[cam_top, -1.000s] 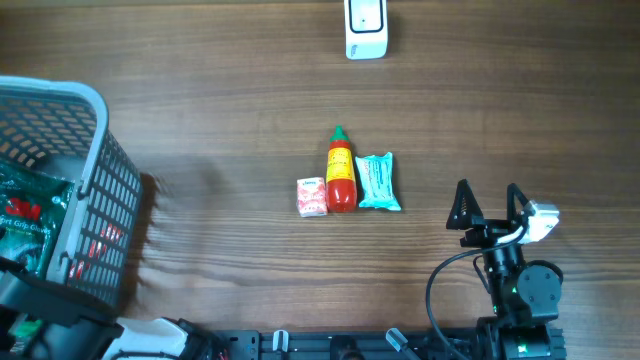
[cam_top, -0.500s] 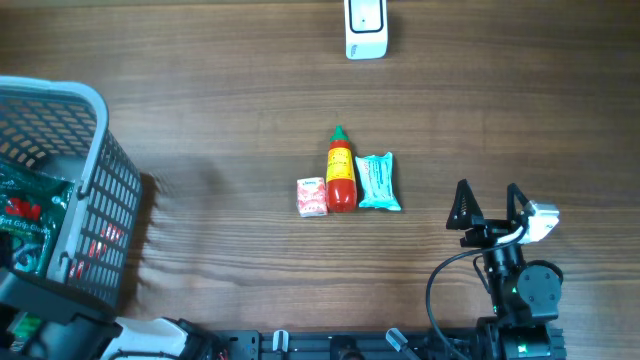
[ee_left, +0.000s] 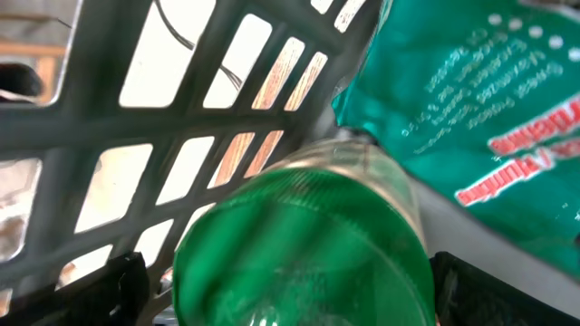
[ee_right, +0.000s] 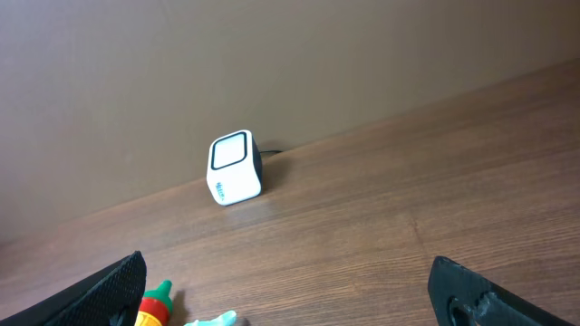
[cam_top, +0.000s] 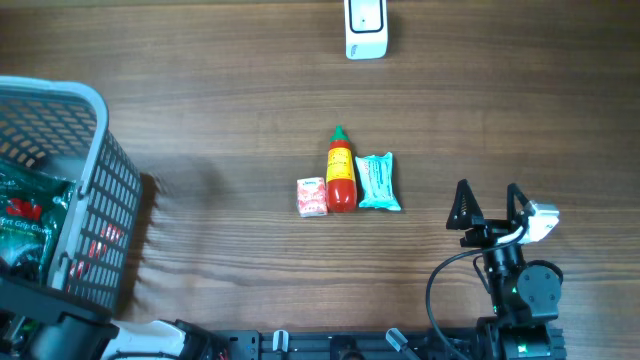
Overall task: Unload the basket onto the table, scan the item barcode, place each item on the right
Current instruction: 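Grasp the green-lidded jar in the basket with left gripper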
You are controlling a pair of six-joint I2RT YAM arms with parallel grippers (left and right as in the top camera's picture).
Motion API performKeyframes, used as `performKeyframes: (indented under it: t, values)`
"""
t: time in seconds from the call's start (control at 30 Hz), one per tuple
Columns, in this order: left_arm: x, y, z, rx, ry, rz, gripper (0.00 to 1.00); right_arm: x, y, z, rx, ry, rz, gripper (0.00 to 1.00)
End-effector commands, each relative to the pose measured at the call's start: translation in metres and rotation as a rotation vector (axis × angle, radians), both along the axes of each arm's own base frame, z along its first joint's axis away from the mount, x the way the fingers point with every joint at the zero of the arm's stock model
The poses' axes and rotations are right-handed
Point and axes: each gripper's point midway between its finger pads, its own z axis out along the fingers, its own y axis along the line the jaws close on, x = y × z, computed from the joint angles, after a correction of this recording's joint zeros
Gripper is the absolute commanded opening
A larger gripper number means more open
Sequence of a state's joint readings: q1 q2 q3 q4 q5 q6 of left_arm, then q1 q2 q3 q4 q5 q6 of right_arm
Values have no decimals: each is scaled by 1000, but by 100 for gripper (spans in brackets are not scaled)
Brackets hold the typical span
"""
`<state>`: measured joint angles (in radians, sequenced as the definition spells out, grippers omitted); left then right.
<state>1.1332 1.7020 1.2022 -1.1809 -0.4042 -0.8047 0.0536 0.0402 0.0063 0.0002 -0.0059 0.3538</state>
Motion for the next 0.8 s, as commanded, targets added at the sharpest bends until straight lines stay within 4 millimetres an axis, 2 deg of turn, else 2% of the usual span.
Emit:
performKeyframes:
  t: [0.0,0.17,0.3,0.47,0.6,0.67,0.77]
  values:
    - [-3,4,-4,5,-36,24,100,0,-1,2,-10,-10,-5,100]
    - [-2,5,-7,10,-44,24,96,0,-1,2,-10,-10,-4,100]
    - [6,-3,-27,-10,-104,30,94,0,-1,2,-10,-10,-4,100]
    - [16,2,-27,3,-143,19,80,0,-1,2,-11,-10,-5,100]
    - [36,13,-8,50,-179,-34,75,0,-1,2,-10,-10,-5,100]
    - [59,19,8,73,-219,-127,63,0,-1,2,-11,-10,-5,100]
    - [87,24,39,120,-250,-199,63,0,-1,2,-11,-10,-4,100]
